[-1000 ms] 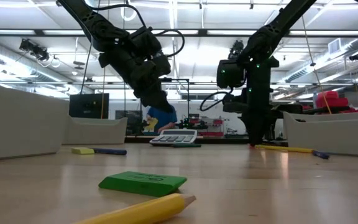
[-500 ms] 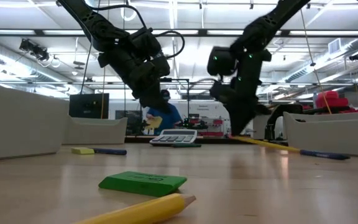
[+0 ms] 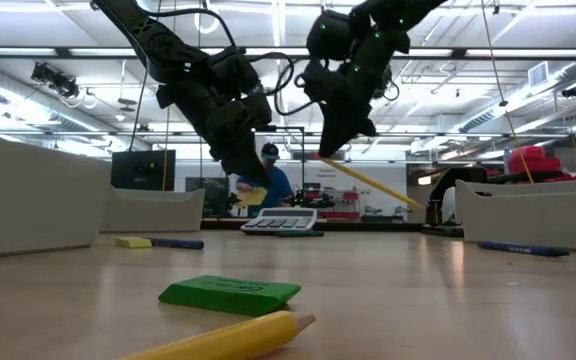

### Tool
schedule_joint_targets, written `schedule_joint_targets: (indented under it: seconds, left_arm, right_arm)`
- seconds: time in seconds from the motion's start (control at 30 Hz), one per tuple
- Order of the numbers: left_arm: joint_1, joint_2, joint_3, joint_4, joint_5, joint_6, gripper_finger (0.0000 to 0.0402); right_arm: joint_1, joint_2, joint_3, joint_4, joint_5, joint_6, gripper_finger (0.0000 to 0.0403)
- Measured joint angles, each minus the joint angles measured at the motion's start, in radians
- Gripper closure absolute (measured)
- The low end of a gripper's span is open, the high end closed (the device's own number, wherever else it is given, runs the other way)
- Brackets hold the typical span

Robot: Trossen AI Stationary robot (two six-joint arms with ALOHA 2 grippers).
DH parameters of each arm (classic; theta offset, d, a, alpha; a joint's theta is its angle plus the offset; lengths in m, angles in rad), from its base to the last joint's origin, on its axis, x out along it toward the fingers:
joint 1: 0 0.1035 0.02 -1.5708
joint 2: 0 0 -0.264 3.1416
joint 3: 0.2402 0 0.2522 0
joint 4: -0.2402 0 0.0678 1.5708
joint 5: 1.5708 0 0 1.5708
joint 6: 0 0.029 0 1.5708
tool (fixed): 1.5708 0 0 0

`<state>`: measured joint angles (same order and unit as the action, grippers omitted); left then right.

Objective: Sort crayons/erasers/pens/pencils in bins
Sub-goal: Put the top yellow pencil into the top left gray bin

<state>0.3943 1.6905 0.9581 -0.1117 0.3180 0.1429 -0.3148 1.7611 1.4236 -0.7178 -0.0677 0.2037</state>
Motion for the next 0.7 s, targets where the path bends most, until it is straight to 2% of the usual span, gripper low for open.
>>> schedule_joint_targets:
  seconds: [0.2,0.37,0.57,0.63,0.7]
  left_arm:
    - [0.019,0.000,0.000,0.000,0.000,-0.022,0.0390]
    - [0.059,0.000,0.000,0.029,0.000,-0.054,0.0383]
    - [0.089,0.000,0.000,0.102,0.000,-0.095,0.0373]
    - [0.092,0.000,-0.001,0.151,-0.011,-0.120,0.0375]
    - [0.088,0.000,-0.035,0.300,-0.022,-0.154,0.0382]
  right_arm:
    - [0.005,0.000,0.021,-0.012,0.000,-0.130,0.0367]
    - [-0.008,-0.012,0.022,-0.032,0.000,-0.202,0.0367]
    - [-0.048,-0.109,0.022,0.002,0.001,-0.243,0.0367]
    - [-0.059,-0.150,0.022,0.021,0.000,-0.252,0.0367]
    - [-0.067,-0.185,0.022,0.039,-0.002,-0.255,0.0367]
